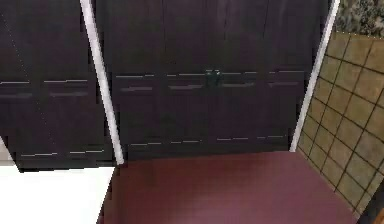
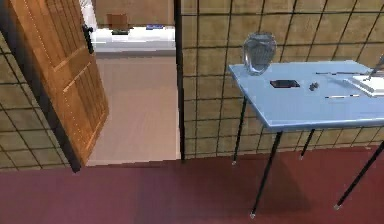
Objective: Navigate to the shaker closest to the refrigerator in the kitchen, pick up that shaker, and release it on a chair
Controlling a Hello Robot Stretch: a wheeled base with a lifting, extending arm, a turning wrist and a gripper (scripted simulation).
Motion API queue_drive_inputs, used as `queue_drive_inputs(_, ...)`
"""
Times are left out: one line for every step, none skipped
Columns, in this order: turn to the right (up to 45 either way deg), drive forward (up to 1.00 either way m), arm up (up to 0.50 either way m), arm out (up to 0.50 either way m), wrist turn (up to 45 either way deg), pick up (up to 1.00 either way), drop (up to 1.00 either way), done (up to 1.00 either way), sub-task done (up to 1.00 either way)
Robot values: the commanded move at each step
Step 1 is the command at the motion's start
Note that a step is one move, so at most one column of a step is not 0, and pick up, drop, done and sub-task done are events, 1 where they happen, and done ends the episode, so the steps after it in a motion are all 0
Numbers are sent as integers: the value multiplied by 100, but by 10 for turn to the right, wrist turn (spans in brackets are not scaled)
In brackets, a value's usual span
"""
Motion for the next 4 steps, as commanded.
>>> queue_drive_inputs(-390,0,0,0,0,0,0,0,0)
queue_drive_inputs(0,55,0,0,0,0,0,0,0)
queue_drive_inputs(-450,0,0,0,0,0,0,0,0)
queue_drive_inputs(-90,0,0,0,0,0,0,0,0)
